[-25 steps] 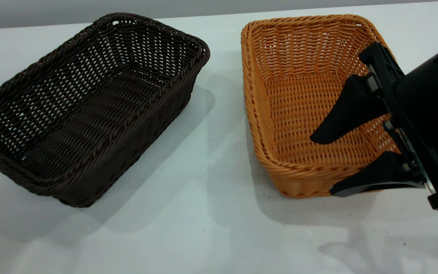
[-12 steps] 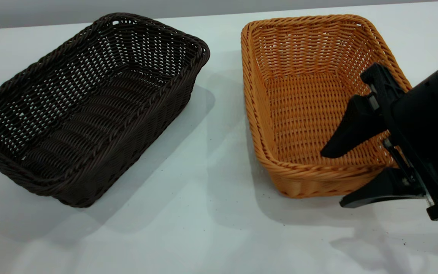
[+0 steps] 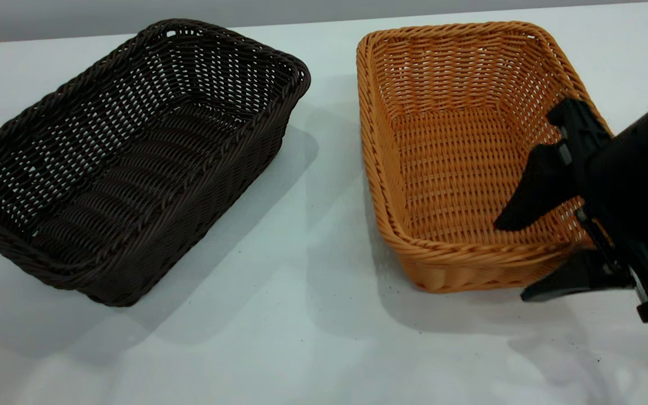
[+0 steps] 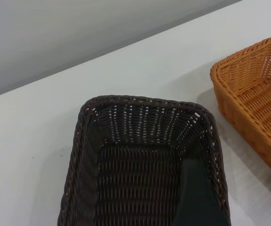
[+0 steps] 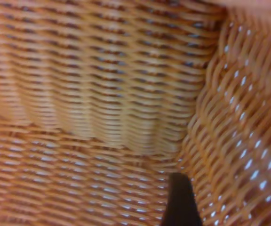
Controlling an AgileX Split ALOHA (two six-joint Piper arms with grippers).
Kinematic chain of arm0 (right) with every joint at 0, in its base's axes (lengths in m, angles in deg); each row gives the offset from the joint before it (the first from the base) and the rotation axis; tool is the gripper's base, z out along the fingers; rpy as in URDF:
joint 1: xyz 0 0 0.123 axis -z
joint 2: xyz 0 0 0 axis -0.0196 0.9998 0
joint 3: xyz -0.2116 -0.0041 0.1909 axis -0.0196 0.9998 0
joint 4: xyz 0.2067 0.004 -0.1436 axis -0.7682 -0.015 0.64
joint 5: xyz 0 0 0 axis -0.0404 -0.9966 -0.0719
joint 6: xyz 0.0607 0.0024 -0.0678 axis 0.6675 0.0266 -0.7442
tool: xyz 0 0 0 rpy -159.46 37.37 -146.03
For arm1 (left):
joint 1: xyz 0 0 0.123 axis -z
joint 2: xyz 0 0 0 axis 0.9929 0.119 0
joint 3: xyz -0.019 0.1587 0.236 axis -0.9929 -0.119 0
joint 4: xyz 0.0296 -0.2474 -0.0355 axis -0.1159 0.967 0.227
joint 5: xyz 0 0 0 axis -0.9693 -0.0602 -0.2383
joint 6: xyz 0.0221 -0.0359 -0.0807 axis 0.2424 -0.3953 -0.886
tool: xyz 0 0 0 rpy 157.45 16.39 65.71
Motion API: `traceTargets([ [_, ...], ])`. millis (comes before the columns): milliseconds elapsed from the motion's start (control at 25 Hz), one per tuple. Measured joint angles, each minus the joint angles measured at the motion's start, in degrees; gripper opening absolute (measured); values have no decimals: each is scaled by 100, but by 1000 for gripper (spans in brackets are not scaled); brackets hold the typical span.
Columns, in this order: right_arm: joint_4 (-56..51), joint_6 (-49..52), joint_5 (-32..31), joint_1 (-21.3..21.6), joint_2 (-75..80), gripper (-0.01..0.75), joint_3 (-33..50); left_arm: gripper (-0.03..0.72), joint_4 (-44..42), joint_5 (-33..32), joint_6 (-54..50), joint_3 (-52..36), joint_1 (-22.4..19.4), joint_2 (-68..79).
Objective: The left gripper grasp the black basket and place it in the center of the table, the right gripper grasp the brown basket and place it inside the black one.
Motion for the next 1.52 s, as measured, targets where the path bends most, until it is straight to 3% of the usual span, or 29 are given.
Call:
traceTargets([
  [160, -23, -6, -242, 0, 122, 478, 0, 382, 0, -11, 0, 0, 0, 0],
  [360, -148, -142, 209, 0, 129, 471, 0, 382, 0, -42, 0, 0, 0, 0],
  [560, -148, -142, 217, 0, 147, 415, 0, 382, 0, -57, 0, 0, 0, 0],
  [1000, -389, -155, 105, 0, 142, 118, 0, 382, 0, -46, 0, 0, 0, 0],
  [1360, -742, -229, 339, 6, 101, 116, 0, 382, 0, -113, 0, 0, 0, 0],
  [1520, -586, -819, 533, 6, -80, 114, 13, 382, 16, -152, -65, -12, 0, 36],
])
